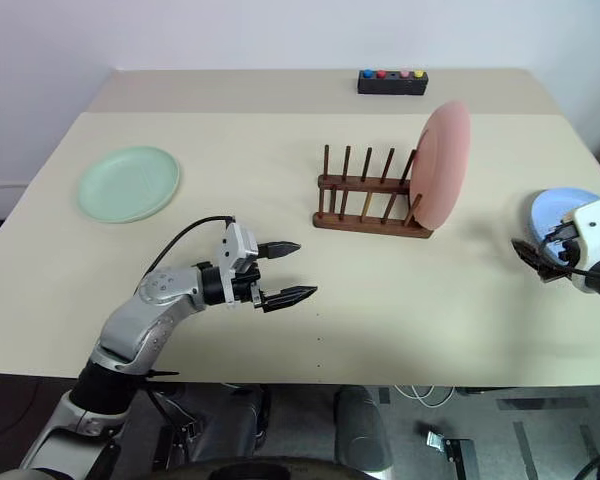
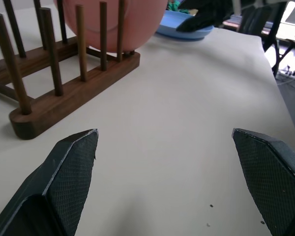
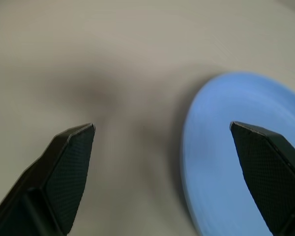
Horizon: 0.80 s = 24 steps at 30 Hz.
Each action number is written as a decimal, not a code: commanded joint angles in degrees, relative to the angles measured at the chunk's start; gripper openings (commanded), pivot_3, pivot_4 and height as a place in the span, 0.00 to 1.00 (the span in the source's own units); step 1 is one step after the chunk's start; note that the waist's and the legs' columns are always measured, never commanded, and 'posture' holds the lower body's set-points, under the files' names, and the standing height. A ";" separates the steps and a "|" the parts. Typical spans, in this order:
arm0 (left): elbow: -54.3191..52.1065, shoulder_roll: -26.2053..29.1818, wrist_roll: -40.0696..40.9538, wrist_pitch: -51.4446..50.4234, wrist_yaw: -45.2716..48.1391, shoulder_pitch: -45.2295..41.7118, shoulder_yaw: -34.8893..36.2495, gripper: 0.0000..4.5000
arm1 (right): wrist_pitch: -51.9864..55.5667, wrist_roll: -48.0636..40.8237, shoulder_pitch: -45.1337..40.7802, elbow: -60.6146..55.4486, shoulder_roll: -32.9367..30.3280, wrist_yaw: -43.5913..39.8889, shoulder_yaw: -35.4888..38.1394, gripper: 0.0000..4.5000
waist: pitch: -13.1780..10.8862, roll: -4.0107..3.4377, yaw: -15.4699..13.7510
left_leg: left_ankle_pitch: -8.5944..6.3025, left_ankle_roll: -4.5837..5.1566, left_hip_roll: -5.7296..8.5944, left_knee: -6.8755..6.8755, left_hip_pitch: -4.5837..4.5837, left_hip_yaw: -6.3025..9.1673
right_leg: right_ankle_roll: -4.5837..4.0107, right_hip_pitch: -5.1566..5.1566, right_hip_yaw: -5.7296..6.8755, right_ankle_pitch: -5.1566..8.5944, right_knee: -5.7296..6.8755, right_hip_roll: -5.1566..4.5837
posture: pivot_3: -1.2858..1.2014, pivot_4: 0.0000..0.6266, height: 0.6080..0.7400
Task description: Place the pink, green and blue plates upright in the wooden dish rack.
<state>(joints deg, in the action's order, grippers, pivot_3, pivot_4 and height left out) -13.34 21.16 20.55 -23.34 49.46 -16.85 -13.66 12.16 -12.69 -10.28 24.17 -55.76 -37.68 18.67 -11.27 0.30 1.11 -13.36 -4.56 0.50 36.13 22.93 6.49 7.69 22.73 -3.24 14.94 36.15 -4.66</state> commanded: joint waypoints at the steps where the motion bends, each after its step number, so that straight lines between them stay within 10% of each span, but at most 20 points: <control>1: -0.05 -0.52 -1.28 2.12 -1.95 -0.51 0.91 1.00 | -3.03 0.76 -1.99 -0.09 0.27 -0.31 0.40 1.00 | 0.00 -0.01 0.00 | 0.00 0.00 0.00 -0.01 -0.01 0.00 | 0.03 0.00 0.00 -0.01 0.00 0.00 | 0.52 0.24 0.96; 16: 5.18 5.26 2.58 4.07 -15.37 2.18 28.40 1.00 | 4.54 -17.96 14.96 -27.29 -1.50 -26.95 7.43 1.00 | -0.03 0.03 -0.30 | -0.01 0.01 -0.01 -0.02 -0.13 0.08 | 0.18 -0.17 0.04 -0.05 -0.02 0.00 | 0.52 0.24 0.96; 24: 26.79 7.73 -7.66 3.73 -45.08 -10.33 39.88 1.00 | 11.02 -26.88 10.38 -44.48 0.80 -25.05 6.05 1.00 | -0.07 0.21 -0.15 | -0.01 0.00 -0.05 0.00 -0.43 0.08 | 0.18 -0.40 0.04 -0.07 0.02 0.04 | 0.52 0.24 0.96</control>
<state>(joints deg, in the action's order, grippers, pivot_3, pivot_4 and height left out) 11.33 27.77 14.69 -19.46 9.19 -25.89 24.28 22.98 -37.47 1.78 -17.23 -55.22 -63.83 24.02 -11.34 0.50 0.96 -13.37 -4.56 0.46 36.13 22.51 6.56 7.88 22.32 -3.19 14.87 36.14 -4.64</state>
